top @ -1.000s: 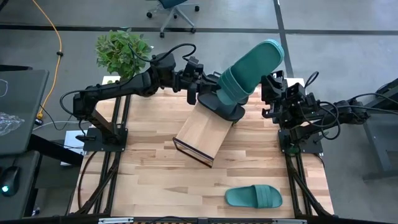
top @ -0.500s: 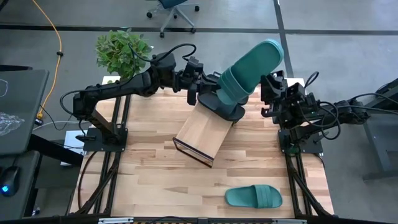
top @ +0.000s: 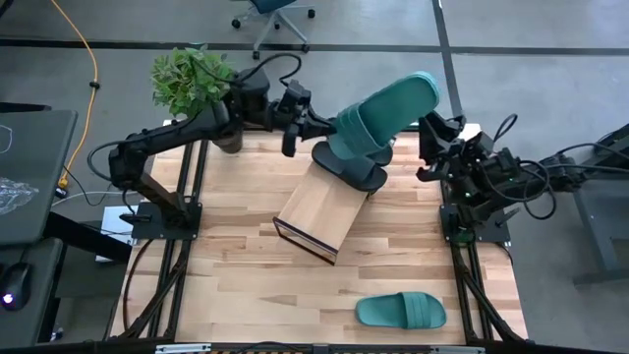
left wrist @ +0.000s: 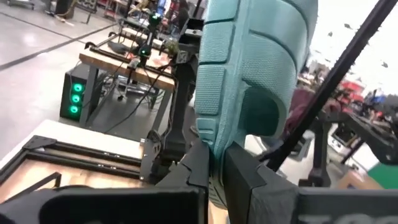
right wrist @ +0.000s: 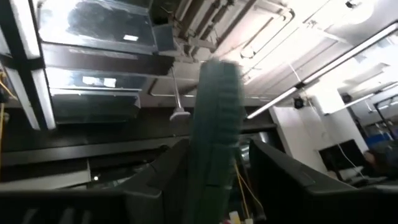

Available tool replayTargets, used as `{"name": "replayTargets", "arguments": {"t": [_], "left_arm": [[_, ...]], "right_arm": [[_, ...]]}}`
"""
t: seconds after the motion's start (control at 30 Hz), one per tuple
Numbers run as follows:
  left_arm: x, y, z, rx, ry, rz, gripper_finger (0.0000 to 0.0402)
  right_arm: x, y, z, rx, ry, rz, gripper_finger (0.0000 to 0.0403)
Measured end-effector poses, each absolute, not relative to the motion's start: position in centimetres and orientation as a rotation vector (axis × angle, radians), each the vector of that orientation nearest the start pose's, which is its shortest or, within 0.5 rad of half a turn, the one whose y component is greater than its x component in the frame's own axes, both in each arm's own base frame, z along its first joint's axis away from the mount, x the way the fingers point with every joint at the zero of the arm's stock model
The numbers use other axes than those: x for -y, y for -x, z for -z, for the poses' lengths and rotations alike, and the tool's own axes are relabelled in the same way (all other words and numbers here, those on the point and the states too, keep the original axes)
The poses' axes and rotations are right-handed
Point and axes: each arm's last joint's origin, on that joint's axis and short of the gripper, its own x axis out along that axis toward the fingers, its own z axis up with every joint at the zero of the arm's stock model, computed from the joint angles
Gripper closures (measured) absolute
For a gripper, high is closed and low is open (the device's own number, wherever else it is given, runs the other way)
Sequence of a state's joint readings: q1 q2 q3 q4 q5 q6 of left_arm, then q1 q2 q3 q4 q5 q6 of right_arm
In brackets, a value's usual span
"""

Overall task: Pick and place slides into the shelf
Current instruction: Put the left green slipper on the shelf

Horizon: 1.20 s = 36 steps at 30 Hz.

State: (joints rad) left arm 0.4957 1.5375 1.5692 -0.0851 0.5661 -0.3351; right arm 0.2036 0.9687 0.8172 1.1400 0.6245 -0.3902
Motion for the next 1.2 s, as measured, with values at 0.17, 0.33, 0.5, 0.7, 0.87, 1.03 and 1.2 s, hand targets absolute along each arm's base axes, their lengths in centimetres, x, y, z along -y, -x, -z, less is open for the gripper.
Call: {"name": "replayTargets", "arguments": {"t": [0.17, 0.33, 0.5, 0.7, 0.87, 1.03, 1.2], "left_arm": [[-16.0, -28.9, -43.5, -0.1, 0.337, 0.084, 0.0392], [-16.4, -26.3, -43.6, -0.185, 0.326, 0.054, 0.0392], [-16.2, -24.5, -42.2, -0.357, 0.31, 0.006, 0.0391], [-15.7, -23.9, -40.8, -0.504, 0.283, 0.018, 0.0391], [-15.6, -23.8, -40.6, -0.525, 0.267, 0.02, 0.0391], [-15.5, -23.5, -40.2, -0.571, 0.269, 0.015, 0.0391], [-15.4, -23.4, -40.0, -0.603, 0.265, 0.002, 0.0391]], "right_arm": [[-2.5, -15.9, -42.3, 0.761, -0.059, 0.573, 0.0247], [-3.0, -14.7, -42.4, 0.692, -0.117, 0.557, 0.0247], [-3.4, -14.5, -41.5, 0.575, -0.258, 0.486, 0.0247], [-3.6, -15.4, -39.3, 0.393, -0.427, 0.427, 0.0246], [-3.6, -16.3, -37.8, 0.295, -0.548, 0.378, 0.0228], [-3.4, -16.9, -37.5, 0.28, -0.59, 0.317, 0.0189], [-3.2, -17.2, -37.4, 0.28, -0.59, 0.329, 0.0162]]}}
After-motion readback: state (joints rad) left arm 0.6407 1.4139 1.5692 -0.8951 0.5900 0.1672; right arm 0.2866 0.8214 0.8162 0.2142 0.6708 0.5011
